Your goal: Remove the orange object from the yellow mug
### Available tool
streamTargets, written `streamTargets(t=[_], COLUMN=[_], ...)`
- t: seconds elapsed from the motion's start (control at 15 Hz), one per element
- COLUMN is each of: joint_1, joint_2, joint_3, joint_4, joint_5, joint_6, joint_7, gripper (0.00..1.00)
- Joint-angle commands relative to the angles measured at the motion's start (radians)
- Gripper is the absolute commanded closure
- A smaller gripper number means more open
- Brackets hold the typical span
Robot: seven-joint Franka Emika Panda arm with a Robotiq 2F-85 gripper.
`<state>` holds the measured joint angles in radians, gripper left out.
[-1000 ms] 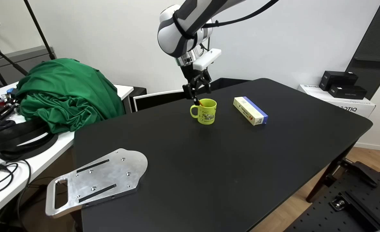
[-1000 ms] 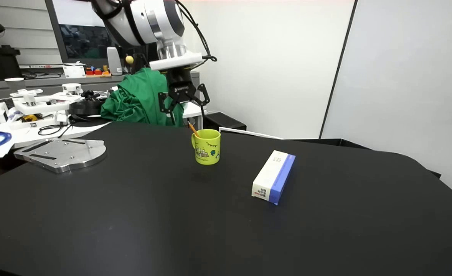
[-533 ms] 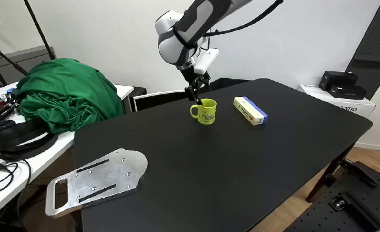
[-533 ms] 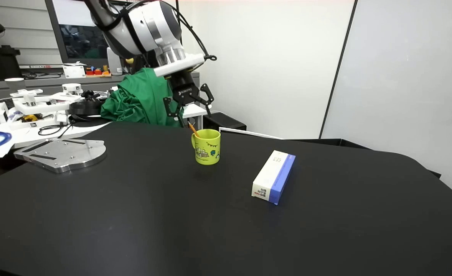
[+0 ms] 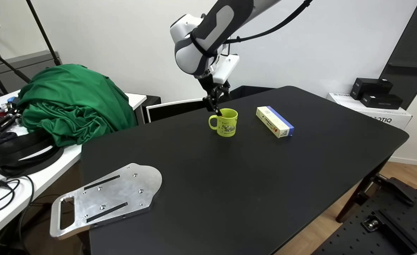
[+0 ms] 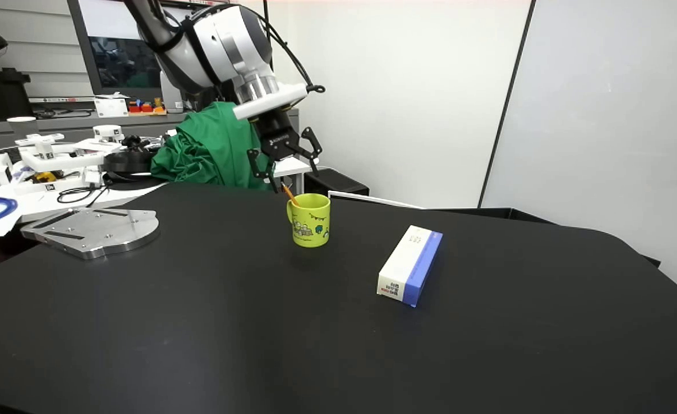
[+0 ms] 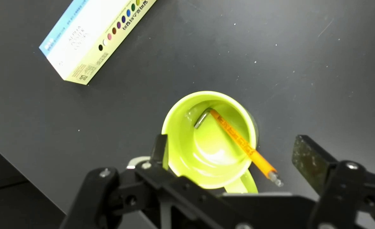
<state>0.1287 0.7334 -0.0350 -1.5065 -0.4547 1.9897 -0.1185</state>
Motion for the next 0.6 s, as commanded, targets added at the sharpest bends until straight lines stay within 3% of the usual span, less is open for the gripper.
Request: streamTargets(t=[0.0, 0.27, 0.33, 0.4, 0.53], joint_1=[0.017, 0.022, 0.023, 0.023, 0.026], joint_2=[0.018, 0.019, 0.021, 0.024, 0.031], joint_3=[-0.02, -0.023, -0.023, -0.021, -0.025], joint_4=[0.026, 0.017, 0.018, 0.02, 0.024], joint_5=[-0.027, -0.037, -0.036, -0.03, -0.03], joint_6=[0.023, 0.054, 0.053, 0.047, 0.042], joint_7=[0.048, 0.062, 0.062, 0.056, 0.06], gripper=[0.0, 0.0, 0.25, 0.26, 0.4])
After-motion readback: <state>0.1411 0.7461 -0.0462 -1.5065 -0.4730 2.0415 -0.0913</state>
